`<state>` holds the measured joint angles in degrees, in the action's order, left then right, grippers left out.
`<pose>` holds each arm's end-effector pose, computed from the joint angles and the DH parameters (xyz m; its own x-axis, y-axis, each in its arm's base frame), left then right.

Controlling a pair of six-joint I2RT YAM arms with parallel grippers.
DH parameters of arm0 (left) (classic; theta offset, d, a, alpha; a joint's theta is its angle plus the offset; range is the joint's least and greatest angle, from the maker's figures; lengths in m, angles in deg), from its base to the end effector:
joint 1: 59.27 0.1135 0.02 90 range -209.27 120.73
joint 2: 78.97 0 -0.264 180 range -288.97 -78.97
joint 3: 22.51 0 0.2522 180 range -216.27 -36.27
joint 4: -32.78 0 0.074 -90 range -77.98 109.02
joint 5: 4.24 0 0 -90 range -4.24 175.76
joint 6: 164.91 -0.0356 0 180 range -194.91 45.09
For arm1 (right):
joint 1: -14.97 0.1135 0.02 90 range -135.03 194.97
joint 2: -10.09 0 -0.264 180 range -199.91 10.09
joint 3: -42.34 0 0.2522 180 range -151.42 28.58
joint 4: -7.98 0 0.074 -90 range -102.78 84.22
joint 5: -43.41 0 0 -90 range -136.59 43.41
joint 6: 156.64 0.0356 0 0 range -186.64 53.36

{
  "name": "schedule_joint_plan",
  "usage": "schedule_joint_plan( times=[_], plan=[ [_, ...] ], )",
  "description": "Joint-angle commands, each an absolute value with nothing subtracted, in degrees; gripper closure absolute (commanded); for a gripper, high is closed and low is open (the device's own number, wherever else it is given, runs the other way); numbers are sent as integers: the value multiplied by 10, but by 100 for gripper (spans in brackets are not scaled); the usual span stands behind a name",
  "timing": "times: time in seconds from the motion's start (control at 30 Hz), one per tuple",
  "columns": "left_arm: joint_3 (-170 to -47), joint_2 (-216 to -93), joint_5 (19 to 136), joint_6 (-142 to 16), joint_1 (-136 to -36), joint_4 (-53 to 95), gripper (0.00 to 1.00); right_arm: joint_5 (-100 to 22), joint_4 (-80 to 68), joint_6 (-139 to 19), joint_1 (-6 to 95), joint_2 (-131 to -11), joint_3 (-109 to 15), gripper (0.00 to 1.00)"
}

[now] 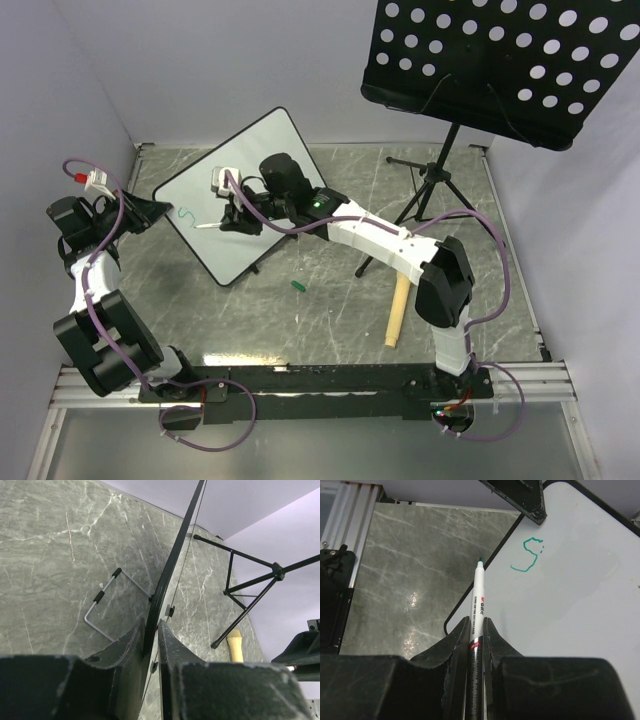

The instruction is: Write a sentence on the whiteboard

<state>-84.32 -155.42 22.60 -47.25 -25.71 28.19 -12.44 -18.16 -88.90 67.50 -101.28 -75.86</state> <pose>0.2569 0.1323 0.2767 -0.4531 -0.5521 -0.6999 0.2733 0.6612 -0.6986 0.2666 0.3806 0.3551 0.1847 -0.2743 -0.9437 -0.9823 -0.0226 -0.1857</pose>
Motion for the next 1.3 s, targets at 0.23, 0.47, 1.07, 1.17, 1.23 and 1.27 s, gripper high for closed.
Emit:
schedule_joint_plan(
  times=[0.23,0.47,1.07,1.17,1.23,1.27],
  plan=[
    [-856,-1556,220,-486,-265,266,80,-165,-176,-925,681,-1001,-781,100],
    [-860,-1560,219,-491,-267,262,80,-177,-169,-947,678,-1017,-797,100],
    [-865,-1562,219,-493,-271,259,80,-199,-205,-951,664,-1115,-895,100],
    [-866,-1563,218,-494,-271,259,80,-202,-206,-949,660,-1129,-908,100],
    [-866,-1563,219,-495,-271,258,80,-201,-207,-949,660,-1136,-915,100],
    [-866,-1563,218,-495,-271,258,80,-201,-207,-949,659,-1140,-917,100]
  ],
)
